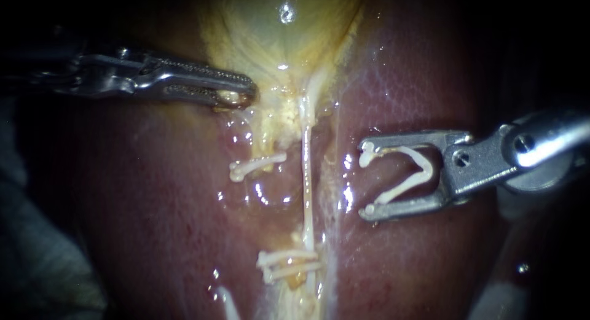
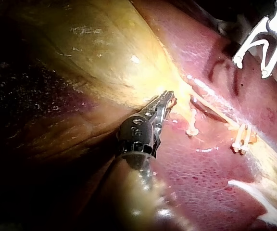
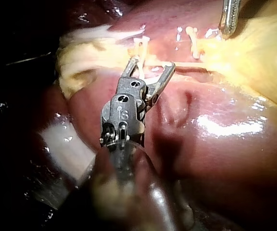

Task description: Clipping first clip right tube

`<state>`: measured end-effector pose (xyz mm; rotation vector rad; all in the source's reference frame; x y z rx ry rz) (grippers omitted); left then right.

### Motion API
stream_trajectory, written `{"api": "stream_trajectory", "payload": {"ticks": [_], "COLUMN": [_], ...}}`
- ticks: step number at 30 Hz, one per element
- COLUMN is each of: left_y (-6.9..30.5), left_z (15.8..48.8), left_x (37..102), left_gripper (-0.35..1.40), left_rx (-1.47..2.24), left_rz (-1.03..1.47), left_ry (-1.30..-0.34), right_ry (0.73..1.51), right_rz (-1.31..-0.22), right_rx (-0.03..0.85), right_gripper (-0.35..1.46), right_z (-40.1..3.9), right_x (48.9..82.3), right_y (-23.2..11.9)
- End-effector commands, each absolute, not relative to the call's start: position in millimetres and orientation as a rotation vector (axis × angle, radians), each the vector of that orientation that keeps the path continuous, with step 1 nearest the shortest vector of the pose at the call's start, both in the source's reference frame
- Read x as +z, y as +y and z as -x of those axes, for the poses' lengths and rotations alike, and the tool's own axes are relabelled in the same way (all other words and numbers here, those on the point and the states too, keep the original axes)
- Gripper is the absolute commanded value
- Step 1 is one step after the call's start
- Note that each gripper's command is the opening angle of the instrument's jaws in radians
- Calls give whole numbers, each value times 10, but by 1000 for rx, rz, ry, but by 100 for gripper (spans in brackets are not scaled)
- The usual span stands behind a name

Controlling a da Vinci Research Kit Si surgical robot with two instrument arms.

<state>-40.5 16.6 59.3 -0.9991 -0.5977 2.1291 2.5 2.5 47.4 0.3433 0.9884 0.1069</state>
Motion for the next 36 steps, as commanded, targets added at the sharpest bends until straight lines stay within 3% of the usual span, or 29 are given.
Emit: {"api": "stream_trajectory", "payload": {"ticks": [1, 18, 27, 36], "left_y": [166, 198, 194, 193], "left_z": [405, 369, 366, 363], "left_x": [592, 495, 492, 491], "left_gripper": [-35, -35, -35, -35], "left_rx": [2129, 2030, 2031, 2032], "left_rz": [999, 1102, 1102, 1103], "left_ry": [-599, -599, -598, -600], "right_ry": [988, 987, 983, 974], "right_rz": [-343, -345, -361, -422], "right_rx": [107, 112, 139, 223], "right_gripper": [47, 47, 45, 45], "right_z": [-25, -26, -30, -40], "right_x": [474, 474, 474, 484], "right_y": [25, 24, 23, 19]}}
